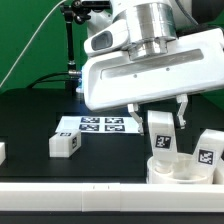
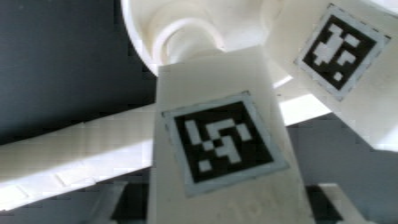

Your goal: Assemble stool

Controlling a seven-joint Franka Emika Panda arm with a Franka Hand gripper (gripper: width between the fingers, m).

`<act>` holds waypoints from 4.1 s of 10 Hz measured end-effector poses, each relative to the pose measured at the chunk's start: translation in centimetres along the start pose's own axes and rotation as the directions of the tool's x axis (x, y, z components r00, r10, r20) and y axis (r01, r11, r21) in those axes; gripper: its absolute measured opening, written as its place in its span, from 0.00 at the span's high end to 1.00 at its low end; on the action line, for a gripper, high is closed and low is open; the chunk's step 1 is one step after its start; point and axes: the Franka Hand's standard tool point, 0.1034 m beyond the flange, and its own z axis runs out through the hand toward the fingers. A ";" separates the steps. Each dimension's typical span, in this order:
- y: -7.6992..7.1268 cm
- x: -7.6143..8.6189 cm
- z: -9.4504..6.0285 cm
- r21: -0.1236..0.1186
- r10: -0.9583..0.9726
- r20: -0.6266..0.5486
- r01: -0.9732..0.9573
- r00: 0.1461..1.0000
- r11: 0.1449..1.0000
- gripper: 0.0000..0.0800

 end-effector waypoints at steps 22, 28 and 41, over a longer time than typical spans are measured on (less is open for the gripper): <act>0.7 0.1 0.7 -0.025 -0.005 -0.095 0.003 0.995 1.000 0.26; 0.3 3.0 -3.1 0.000 -0.012 -0.054 0.012 0.998 1.000 0.19; 0.5 1.7 -2.4 0.058 -0.053 0.244 0.040 0.968 0.998 0.19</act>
Offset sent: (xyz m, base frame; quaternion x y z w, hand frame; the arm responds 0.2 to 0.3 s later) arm 0.0001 0.0008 -0.0027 -0.0042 0.0081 -0.0040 1.0000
